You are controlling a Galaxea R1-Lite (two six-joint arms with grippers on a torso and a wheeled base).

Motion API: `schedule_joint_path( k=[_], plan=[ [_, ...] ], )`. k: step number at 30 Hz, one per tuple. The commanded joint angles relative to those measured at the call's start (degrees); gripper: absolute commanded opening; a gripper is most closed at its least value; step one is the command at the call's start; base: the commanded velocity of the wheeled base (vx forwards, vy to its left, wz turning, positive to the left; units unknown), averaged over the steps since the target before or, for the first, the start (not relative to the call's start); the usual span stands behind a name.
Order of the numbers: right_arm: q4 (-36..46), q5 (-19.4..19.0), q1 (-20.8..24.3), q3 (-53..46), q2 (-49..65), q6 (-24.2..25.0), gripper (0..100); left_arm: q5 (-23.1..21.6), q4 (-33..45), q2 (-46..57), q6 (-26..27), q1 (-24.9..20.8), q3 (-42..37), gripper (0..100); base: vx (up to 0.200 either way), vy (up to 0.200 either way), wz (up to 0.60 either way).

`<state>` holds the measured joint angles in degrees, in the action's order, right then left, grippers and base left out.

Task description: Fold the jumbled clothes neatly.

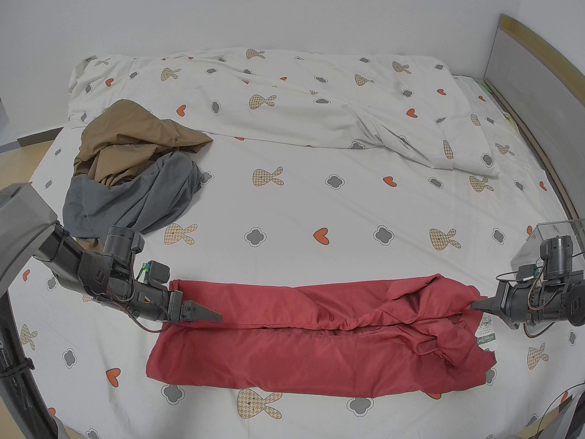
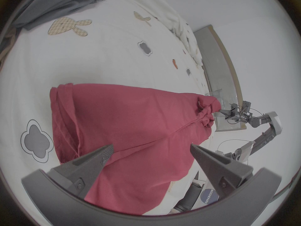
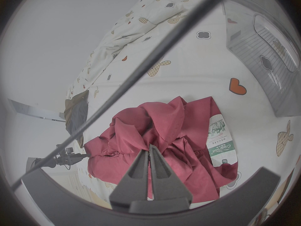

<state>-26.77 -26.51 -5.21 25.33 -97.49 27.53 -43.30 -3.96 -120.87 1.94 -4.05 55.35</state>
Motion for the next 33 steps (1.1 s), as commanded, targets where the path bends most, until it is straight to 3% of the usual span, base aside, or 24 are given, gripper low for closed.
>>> schedule_joint_path(
  k=[1, 11, 17, 33],
  plan=[
    [0.0, 0.1, -0.6, -0.6, 0.3, 0.0, 0, 0.9, 0.0, -3.3, 0.0, 0.3, 0.6, 100, 0.000, 0.000, 0.00],
    [-0.1, 0.0, -3.1, -3.1, -0.1, -0.2, 0, 1.3, 0.2, -4.2, -0.4, 0.3, 1.3, 100, 0.000, 0.000, 0.00],
    [-0.1, -0.2, -6.5, -4.2, -0.8, -4.4, 0, 4.4, 0.2, -4.4, -0.5, 0.3, 1.2, 100, 0.000, 0.000, 0.00],
    [-0.1, 0.1, -7.1, -3.8, -5.1, -5.0, 0, 4.4, 0.3, -4.5, -0.6, 0.3, 1.1, 100, 0.000, 0.000, 0.00]
  ],
)
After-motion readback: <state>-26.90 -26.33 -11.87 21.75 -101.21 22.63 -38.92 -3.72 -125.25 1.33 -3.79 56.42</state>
